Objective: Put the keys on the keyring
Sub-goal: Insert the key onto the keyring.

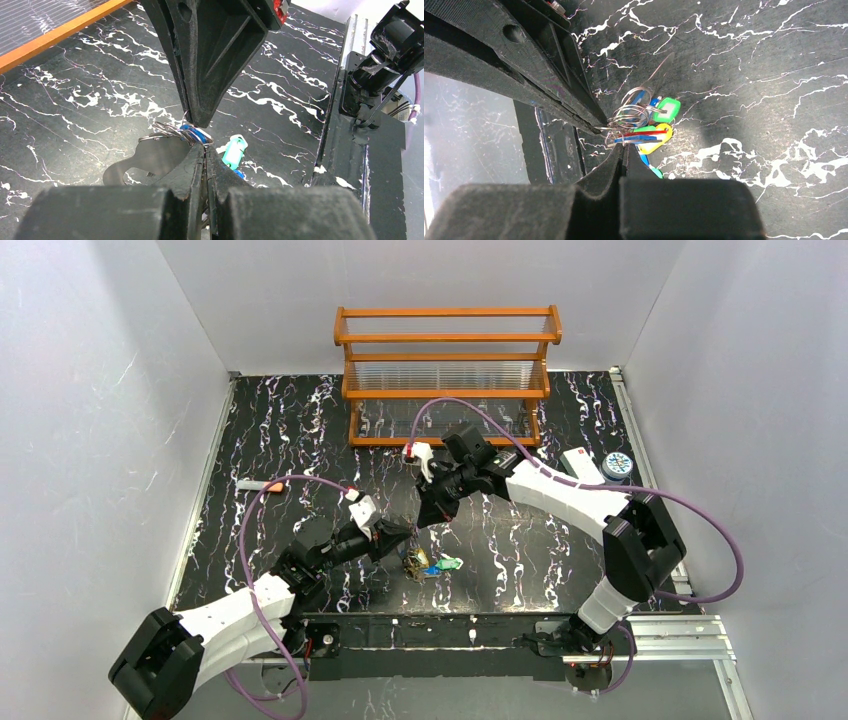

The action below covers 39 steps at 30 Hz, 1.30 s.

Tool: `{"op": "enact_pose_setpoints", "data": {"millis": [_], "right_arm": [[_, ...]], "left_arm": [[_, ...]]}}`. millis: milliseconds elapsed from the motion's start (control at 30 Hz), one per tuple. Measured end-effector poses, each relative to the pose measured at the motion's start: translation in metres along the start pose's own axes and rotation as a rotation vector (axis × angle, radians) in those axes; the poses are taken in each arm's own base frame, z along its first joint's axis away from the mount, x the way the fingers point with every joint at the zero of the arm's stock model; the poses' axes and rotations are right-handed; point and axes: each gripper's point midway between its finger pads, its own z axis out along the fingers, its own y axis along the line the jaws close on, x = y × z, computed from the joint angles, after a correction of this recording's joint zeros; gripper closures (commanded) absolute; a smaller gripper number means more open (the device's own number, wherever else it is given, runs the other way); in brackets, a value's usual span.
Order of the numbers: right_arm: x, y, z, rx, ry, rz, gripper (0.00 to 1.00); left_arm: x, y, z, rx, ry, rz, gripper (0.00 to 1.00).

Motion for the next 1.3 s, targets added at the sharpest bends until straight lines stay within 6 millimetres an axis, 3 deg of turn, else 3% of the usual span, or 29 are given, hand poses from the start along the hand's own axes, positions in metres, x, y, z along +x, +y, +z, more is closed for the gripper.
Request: {"op": "enact_pose_setpoints", "data": {"millis": [733,767,833,967,1100,1300], "right_arm": [[0.017,0.003,0.007,-0.092,0.049,0.054,0.99],[0.018,0.004,0.007,-0.095,0.051,0.055,0.96],[0.018,0.004,0.006,-0.1,0.053,0.051,0.81],[0.023,0.005,0.005,-0.092,0.045,0.031,0.42],[0.024,0.012,-0.008,-0.065,-0.006,-0.026,0.35],[-0.002,0.014,-0.035,0.062,-0.174,-0.148,0.31]], "left_arm": [[0.001,-0.002,-0.001,0.008,0.004,-0.001,1.0],[0.001,-0.002,-0.001,0.008,0.004,0.0,1.0],[0.001,-0.002,-0.001,0.011,0.004,0.001,1.0],[0.0,-0.003,-0.001,0.016,0.0,0.006,1.0],[0.0,-0.004,-0.001,0.02,0.0,0.01,1.0],[0.0,-0.004,-0.001,0.023,0.0,0.019,1.0]]}}
